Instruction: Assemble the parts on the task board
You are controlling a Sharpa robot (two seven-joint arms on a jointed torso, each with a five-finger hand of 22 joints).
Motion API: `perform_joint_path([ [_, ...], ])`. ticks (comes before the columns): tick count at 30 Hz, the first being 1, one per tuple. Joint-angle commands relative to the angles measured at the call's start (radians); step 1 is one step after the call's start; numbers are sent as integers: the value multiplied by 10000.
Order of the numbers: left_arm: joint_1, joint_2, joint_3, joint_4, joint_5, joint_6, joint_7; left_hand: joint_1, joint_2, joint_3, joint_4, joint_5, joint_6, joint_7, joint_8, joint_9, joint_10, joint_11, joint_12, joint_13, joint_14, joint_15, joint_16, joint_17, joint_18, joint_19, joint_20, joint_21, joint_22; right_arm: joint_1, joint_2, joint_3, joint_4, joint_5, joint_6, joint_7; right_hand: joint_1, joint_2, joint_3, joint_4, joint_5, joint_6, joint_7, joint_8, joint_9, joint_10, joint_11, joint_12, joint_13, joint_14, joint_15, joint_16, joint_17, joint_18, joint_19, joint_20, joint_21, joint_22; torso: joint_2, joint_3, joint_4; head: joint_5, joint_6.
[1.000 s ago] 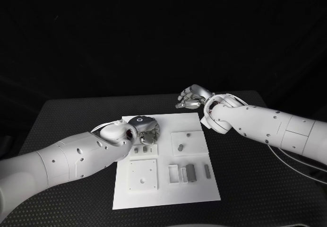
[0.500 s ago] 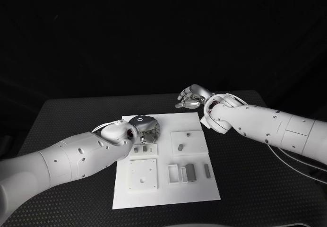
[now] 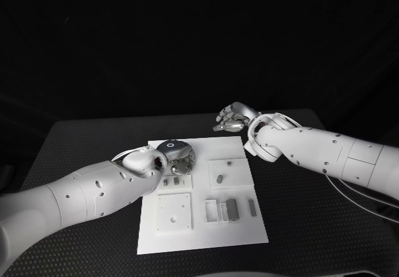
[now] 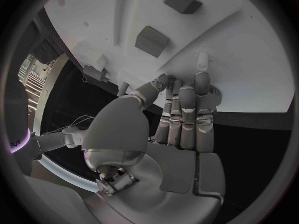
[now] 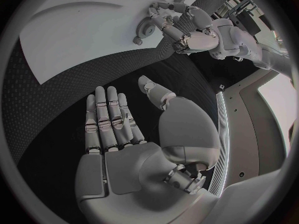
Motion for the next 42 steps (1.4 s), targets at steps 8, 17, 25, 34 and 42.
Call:
perform_joint_path([
  [8, -205, -69, -120, 75, -193, 219, 27, 468, 32, 315, -130, 38, 229, -55, 132, -19, 242, -83, -18, 26, 142, -80, 76, 7, 548, 73, -100, 109, 236, 0, 1, 4, 2, -6, 91, 108, -87, 7, -61, 19, 19, -85, 120, -23, -18, 87, 6, -51, -44, 70, -24, -71, -12, -91, -12, 13, -60, 20, -9, 3, -1, -2, -2],
  [17, -205, -221, -109, 210, -80, -452, 307, 519, 14, 407, -103, 35, 373, -105, 202, -21, 409, -137, -2, 62, 176, -132, 110, 17, 509, 108, -140, 164, 233, 0, -23, 4, 17, -3, 82, 115, -104, -12, -73, 37, 19, -86, 118, -24, -26, 88, 8, -64, -90, 61, -15, -98, -18, -94, -21, 16, -83, 32, -8, 5, 3, -3, 11],
  [25, -203, -408, -1, 481, 114, -554, 360, 512, 41, 434, -94, 34, 420, -124, 224, -21, 456, -154, -1, 71, 183, -150, 110, 14, 497, 110, -154, 172, 231, -1, -20, 4, 0, 4, 90, 114, -108, -16, -76, 44, 19, -87, 117, -24, -30, 92, 8, -66, -106, 62, -14, -105, -19, -94, -22, 16, -90, 36, 1, 2, 1, 47, 11],
  [34, -192, -723, 451, 942, 348, -520, 358, 469, 54, 437, -73, 29, 434, -126, 227, -28, 474, -161, -14, 74, 201, -158, 116, 14, 486, 128, -165, 188, 231, -1, -39, 3, -2, 23, 93, 109, -115, -18, -80, 54, 19, -86, 117, -24, -33, 96, 8, -68, -123, 65, -13, -112, -19, -94, -22, 17, -98, 42, -25, 1, 25, 53, 14],
  [42, -161, -1125, 829, 1289, 518, -401, 281, 424, 56, 433, -56, 27, 444, -127, 230, -33, 489, -166, -22, 77, 208, -164, 120, 14, 477, 133, -174, 196, 230, -1, -56, 3, -18, 31, 92, 114, -119, -22, -83, 58, 19, -88, 118, -25, -36, 99, 8, -70, -135, 66, -12, -117, -19, -93, -22, 17, -103, 45, -24, -6, 22, 92, 46],
])
